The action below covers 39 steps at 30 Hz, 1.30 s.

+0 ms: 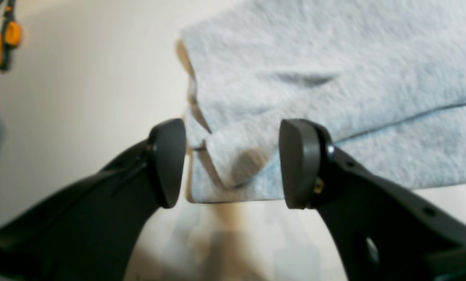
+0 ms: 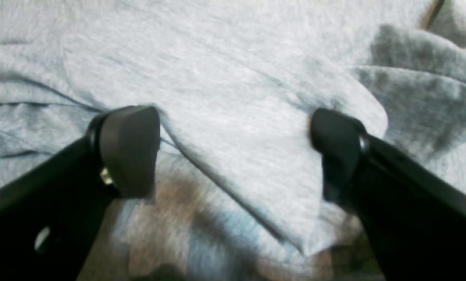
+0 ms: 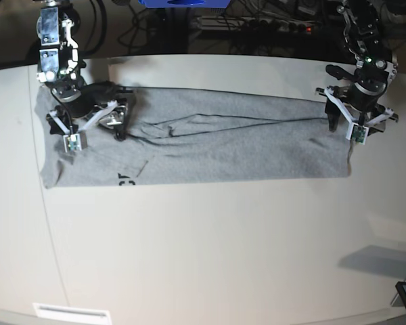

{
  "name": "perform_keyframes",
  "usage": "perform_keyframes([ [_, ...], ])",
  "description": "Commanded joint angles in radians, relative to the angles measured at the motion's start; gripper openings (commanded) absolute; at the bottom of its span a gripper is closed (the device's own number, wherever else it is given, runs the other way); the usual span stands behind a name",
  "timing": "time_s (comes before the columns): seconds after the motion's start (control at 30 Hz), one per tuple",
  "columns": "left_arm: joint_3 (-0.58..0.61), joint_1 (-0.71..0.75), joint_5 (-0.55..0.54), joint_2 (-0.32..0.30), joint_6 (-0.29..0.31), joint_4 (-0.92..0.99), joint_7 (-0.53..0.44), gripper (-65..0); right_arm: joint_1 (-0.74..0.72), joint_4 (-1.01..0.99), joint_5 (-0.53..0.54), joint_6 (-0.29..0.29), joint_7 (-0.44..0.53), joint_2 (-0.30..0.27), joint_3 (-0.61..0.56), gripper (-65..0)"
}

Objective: Fold the T-shirt properly
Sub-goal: 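Lower the shirt with both grippers and release the left gripper, then grasp the shirt's end edge with the left gripper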

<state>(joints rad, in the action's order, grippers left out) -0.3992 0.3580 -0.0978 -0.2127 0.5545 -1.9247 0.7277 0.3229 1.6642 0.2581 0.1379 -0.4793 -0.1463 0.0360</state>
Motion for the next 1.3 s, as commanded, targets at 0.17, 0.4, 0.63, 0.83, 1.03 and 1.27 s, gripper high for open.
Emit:
perform_keyframes([
  [0.17, -0.108, -0.007, -0.013, -0.008, -0.004, -0.011, -0.012, -27.2, 0.029, -0.020, -0.009, -0.033, -0.120, -0.054, 0.006, -6.2],
  [0.4, -0.148, -0.020, -0.016, -0.015, -0.001, 0.060, -0.012, -27.0, 0.029, -0.020, -0.009, -0.033, -0.120, -0.055, 0.005, -6.2],
  [0.63, -0.257, -0.124, -0.216, -0.044, 0.042, 0.253, 0.114, -6.2, 0.043, -0.020, -0.009, -0.033, -0.120, -0.059, 0.003, -6.2],
  [0.83, -0.372, -0.126, -0.443, -0.113, 0.128, 0.259, 0.185, -0.8, 0.054, -0.020, -0.009, -0.033, -0.120, -0.060, 0.002, -6.2],
  [1.03, -0.329, -0.130, -0.477, -0.123, 0.144, 0.276, 0.188, -0.8, 0.055, -0.020, -0.009, -0.031, -0.120, -0.055, -0.002, -6.2],
  [1.27, -0.321, -0.224, -0.500, -0.143, 0.144, 0.405, 0.284, -0.8, 0.057, -0.020, -0.009, -0.031, -0.120, -0.060, -0.002, -6.2],
])
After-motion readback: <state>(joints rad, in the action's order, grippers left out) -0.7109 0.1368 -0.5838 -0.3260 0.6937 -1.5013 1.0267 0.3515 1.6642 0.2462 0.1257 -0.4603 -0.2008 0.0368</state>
